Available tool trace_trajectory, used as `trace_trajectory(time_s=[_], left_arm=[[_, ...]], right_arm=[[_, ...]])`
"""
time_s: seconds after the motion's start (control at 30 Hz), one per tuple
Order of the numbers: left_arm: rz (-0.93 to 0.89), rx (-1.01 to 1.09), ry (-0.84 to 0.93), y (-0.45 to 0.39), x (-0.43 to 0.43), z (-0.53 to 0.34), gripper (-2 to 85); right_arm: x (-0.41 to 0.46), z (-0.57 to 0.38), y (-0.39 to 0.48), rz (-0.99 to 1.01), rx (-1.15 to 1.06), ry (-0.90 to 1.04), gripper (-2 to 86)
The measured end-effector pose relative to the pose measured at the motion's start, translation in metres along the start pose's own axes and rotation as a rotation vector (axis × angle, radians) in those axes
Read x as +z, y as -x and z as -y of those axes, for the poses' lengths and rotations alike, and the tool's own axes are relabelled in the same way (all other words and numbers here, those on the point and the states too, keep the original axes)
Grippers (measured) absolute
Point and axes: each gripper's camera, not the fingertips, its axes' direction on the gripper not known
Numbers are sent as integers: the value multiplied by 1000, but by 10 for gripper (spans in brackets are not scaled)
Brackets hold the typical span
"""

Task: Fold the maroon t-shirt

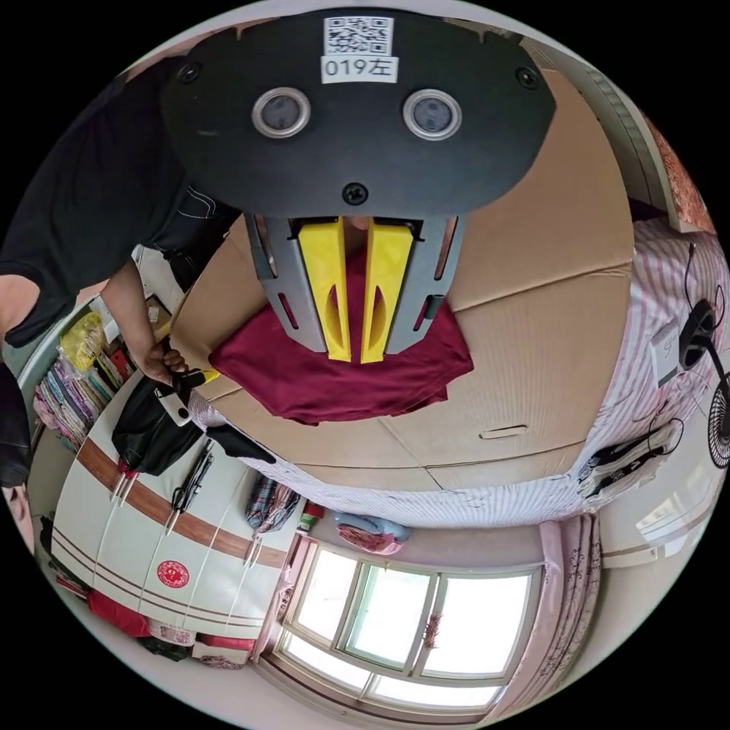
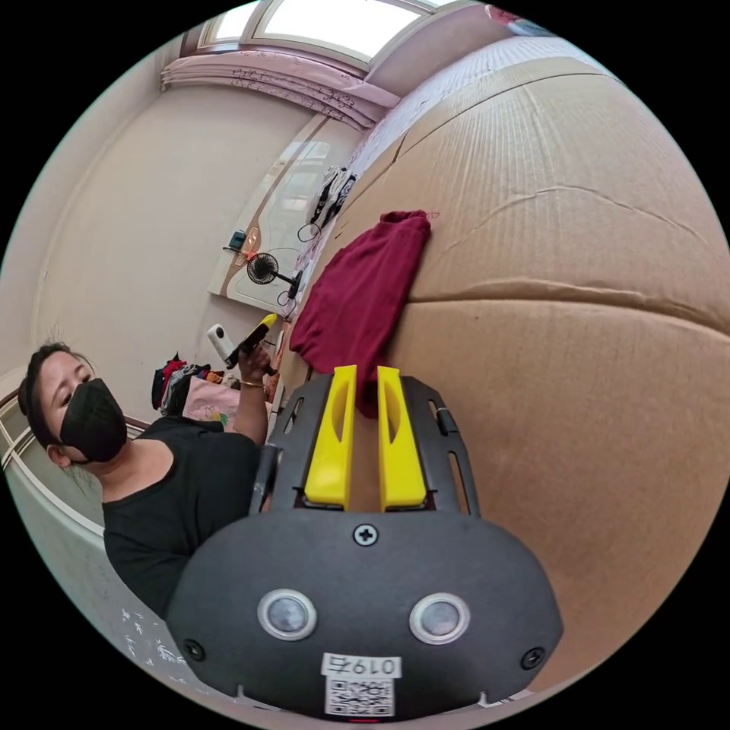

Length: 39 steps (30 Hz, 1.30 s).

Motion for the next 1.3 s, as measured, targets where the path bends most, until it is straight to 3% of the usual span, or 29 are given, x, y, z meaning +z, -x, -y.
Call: trace_trajectory(time_s=[0.27, 0.6, 1.3], left_arm=[[25, -132, 38, 34, -34, -93, 18], [20, -97, -5, 38, -63, -210, 64], [-128, -82, 83, 62, -30, -281, 57]], right_arm=[[10, -10, -2, -22, -4, 47, 8], [1, -56, 19, -41, -113, -21, 56], [18, -62, 21, -26, -130, 50, 46]])
